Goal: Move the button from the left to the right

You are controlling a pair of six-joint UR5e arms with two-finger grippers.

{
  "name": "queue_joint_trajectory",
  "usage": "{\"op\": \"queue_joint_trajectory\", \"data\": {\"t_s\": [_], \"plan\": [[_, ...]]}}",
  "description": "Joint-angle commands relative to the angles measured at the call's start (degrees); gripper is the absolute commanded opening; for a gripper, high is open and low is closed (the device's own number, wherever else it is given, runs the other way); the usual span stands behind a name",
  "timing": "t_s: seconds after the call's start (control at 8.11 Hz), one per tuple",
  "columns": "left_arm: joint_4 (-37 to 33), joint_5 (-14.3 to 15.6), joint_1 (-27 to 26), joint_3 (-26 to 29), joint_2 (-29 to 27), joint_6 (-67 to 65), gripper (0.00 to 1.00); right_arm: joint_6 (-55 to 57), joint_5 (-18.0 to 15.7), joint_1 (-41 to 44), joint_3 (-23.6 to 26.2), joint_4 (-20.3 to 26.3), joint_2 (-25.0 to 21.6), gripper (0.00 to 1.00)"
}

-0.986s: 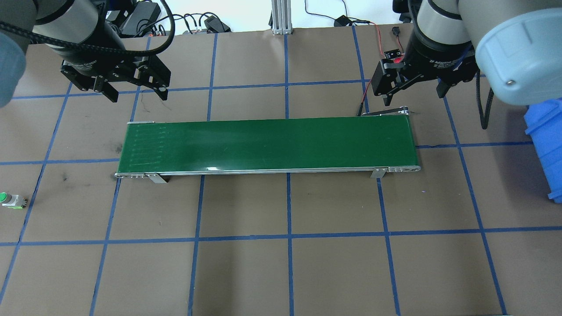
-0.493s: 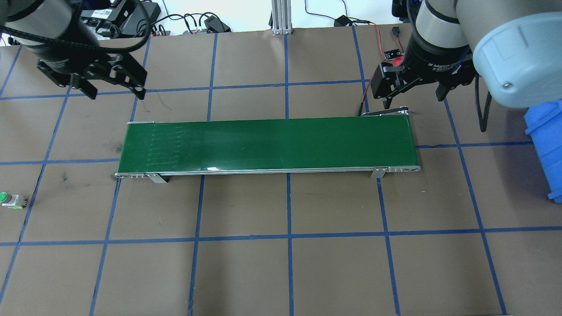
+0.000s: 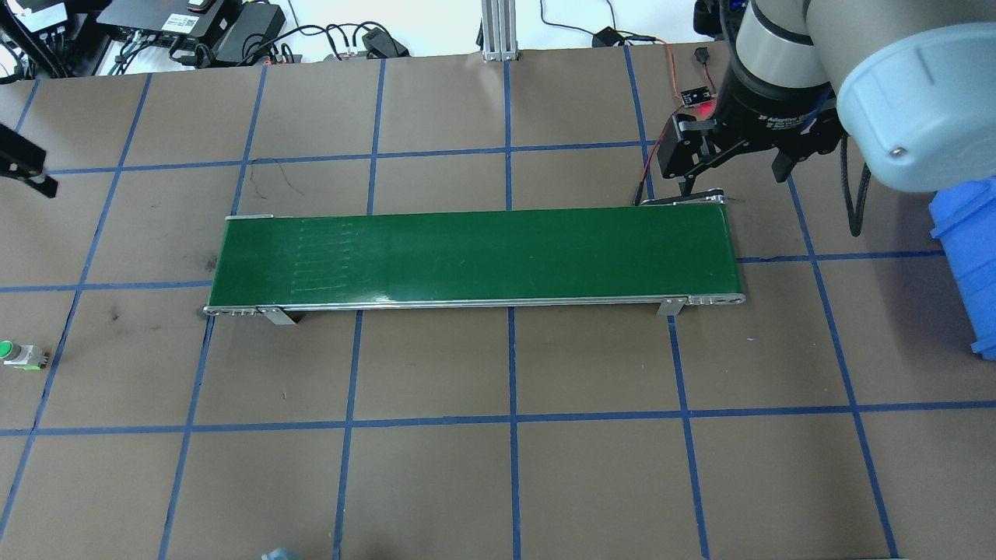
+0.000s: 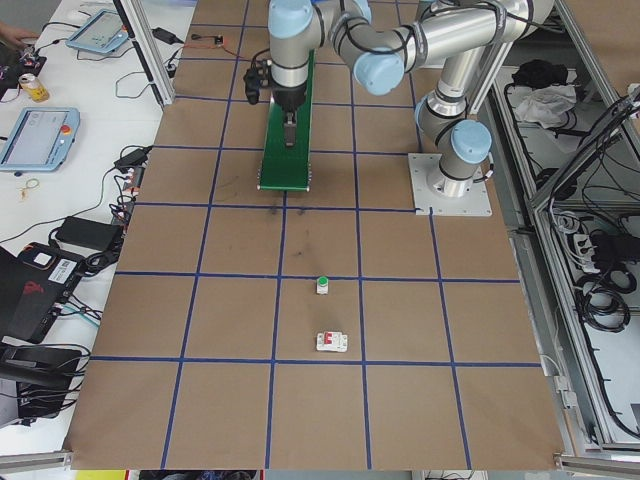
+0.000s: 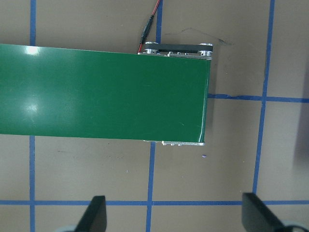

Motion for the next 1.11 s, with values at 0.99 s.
{"op": "queue_joint_trajectory", "data": {"t_s": [0.99], "plan": [[14.18, 10.07, 15.29, -2.79, -24.86, 10.87, 1.00, -0.45, 0.00, 0.00, 0.09, 0.00, 0.00, 1.00]]}}
